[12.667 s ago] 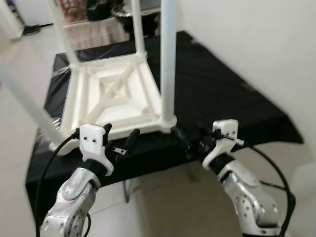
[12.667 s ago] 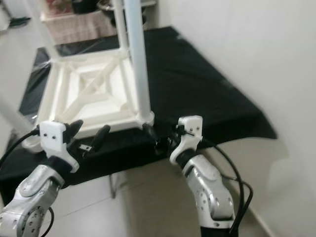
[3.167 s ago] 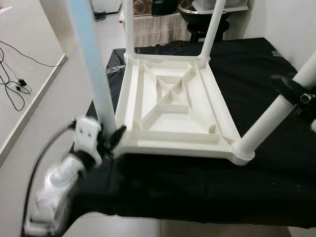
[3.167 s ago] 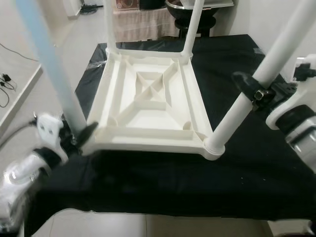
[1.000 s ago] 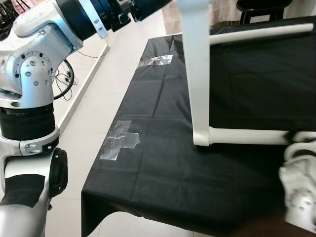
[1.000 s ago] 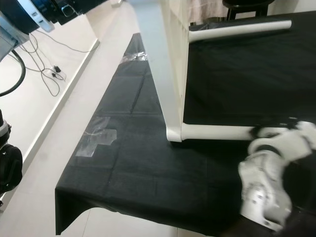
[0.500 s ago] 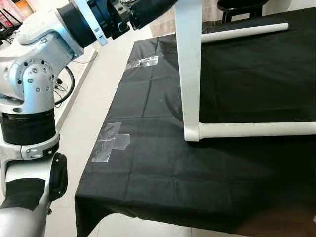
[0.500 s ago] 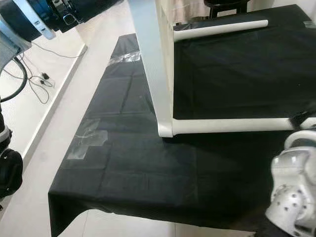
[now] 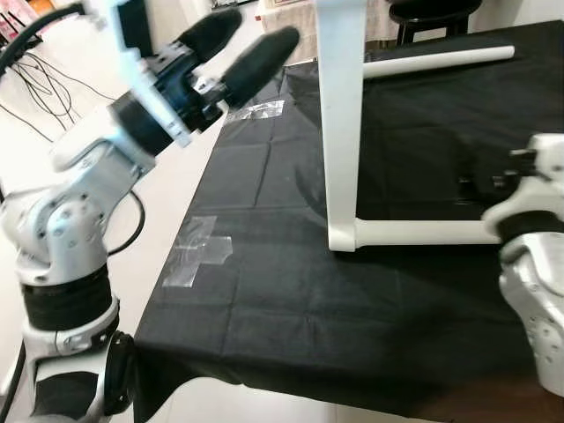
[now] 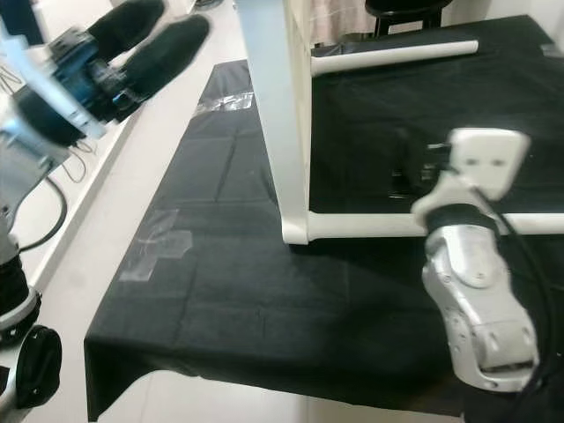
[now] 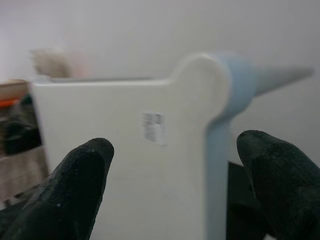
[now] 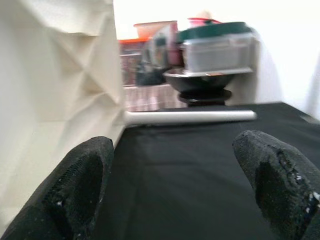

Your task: Building children table

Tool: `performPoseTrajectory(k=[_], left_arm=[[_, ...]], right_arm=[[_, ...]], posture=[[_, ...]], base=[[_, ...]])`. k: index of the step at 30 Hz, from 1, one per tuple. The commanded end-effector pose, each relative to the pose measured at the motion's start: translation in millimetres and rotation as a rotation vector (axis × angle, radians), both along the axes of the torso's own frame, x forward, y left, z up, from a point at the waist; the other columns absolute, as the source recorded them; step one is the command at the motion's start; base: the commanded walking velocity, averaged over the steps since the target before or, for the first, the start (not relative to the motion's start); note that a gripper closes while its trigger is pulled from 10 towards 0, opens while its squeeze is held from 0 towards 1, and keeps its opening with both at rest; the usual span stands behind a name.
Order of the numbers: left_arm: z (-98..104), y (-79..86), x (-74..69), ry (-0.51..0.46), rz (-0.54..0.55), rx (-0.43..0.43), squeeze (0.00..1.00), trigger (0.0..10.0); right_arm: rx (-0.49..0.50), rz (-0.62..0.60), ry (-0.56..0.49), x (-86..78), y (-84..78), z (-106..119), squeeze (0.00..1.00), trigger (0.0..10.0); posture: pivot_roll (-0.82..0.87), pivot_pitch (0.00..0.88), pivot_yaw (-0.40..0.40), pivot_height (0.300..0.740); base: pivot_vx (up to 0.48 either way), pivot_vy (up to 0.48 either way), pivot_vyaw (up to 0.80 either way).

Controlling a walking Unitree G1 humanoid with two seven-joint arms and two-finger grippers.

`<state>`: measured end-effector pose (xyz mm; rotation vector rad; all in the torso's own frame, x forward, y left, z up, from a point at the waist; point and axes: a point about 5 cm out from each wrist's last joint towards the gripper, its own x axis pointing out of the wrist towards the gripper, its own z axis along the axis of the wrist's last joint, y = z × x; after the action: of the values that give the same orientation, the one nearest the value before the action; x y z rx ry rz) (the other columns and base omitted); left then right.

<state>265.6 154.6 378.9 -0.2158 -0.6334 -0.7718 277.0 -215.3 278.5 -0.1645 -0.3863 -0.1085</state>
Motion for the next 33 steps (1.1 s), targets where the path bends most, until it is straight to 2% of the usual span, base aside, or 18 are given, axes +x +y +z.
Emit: performPoseTrajectory(k=[1,2,4,5,6,7,8,9,11,13,14,16,17,19,26,30,33], left_arm=[[-16,16.6,-10.2,0.055,0.056,-0.047,0.00,10.0],[-16,16.6,-10.2,0.055,0.056,-0.047,0.00,10.0],[-38,23.0,-15.0,0.125,0.090,-0.064,0.00,10.0],[-38,23.0,-15.0,0.125,0.090,-0.064,0.00,10.0],[-81,27.7,-13.7,0.263,0.124,-0.031,0.00,10.0],[-98,29.9,-14.2,0.317,0.136,-0.012,0.00,10.0],[-98,29.9,-14.2,0.317,0.136,-0.012,0.00,10.0],[-118,32.2,-14.7,0.388,0.144,-0.004,0.00,10.0],[-118,32.2,-14.7,0.388,0.144,-0.004,0.00,10.0],[-154,31.1,-16.2,0.503,0.135,-0.002,0.00,10.0],[-154,31.1,-16.2,0.503,0.135,-0.002,0.00,10.0],[-177,23.6,-17.3,0.583,0.105,-0.011,0.00,10.0],[-177,23.6,-17.3,0.583,0.105,-0.011,0.00,10.0],[-186,12.3,-18.4,0.620,0.069,-0.016,0.00,10.0],[-190,-3.6,-22.9,0.643,0.025,-0.029,0.00,10.0],[-193,-6.0,-20.9,0.644,0.028,-0.025,0.00,10.0],[-195,-6.3,-17.5,0.648,0.044,-0.032,0.00,10.0]], right_arm=[[-0.025,0.050,0.000,7.3,11.7,-5,0.00,10.0],[-0.025,0.050,0.000,7.3,11.7,-5,0.00,10.0],[-0.030,0.081,-0.002,14.7,18.2,-7,0.00,10.0],[-0.030,0.081,-0.002,14.7,18.2,-7,0.00,10.0],[-0.035,0.105,0.010,21.4,25.9,-12,0.00,10.0],[-0.034,0.115,0.015,23.3,28.9,-14,0.00,10.0],[-0.034,0.115,0.015,23.3,28.9,-14,0.00,10.0],[-0.039,0.123,0.023,25.3,31.9,-18,0.00,10.0],[-0.039,0.123,0.023,25.3,31.9,-18,0.00,10.0],[-0.048,0.136,0.043,27.8,37.0,-27,0.00,10.0],[-0.048,0.136,0.043,27.8,37.0,-27,0.00,10.0],[-0.052,0.152,0.063,29.3,41.9,-35,0.00,10.0],[-0.052,0.152,0.063,29.3,41.9,-35,0.00,10.0],[-0.059,0.168,0.077,30.9,45.6,-40,0.00,10.0],[-0.085,0.180,0.079,35.5,48.7,-44,0.00,10.0],[-0.105,0.182,0.084,36.8,50.3,-46,0.00,10.0],[-0.117,0.185,0.087,37.4,52.0,-48,0.00,10.0]], posture=[[-0.03,0.116,0.132,0.740],[-0.03,0.116,0.132,0.740],[-0.02,0.107,0.123,0.740],[-0.02,0.107,0.123,0.740],[-0.01,0.092,0.115,0.740],[-0.01,0.092,0.115,0.740],[-0.01,0.092,0.115,0.740],[-0.02,0.089,0.111,0.740],[-0.02,0.089,0.111,0.740],[-0.02,0.081,0.106,0.740],[-0.02,0.081,0.106,0.740],[-0.03,0.071,0.097,0.740],[-0.03,0.071,0.097,0.740],[-0.03,0.070,0.089,0.740],[-0.03,0.071,0.085,0.740],[-0.03,0.071,0.084,0.740],[-0.03,0.072,0.087,0.740]], base=[[0.000,0.000,0.00],[0.000,0.000,0.00],[0.000,0.000,0.00],[0.000,0.000,0.00],[0.000,0.000,0.00],[0.000,0.000,0.00],[0.000,0.000,0.00],[0.000,-0.480,0.00],[0.000,-0.480,0.00],[0.000,-0.480,0.00],[0.000,-0.480,0.00],[0.000,-0.480,0.00],[0.000,-0.480,0.00],[0.000,-0.480,0.00],[0.000,-0.480,0.00],[0.000,-0.480,0.00],[0.000,0.000,0.00]])
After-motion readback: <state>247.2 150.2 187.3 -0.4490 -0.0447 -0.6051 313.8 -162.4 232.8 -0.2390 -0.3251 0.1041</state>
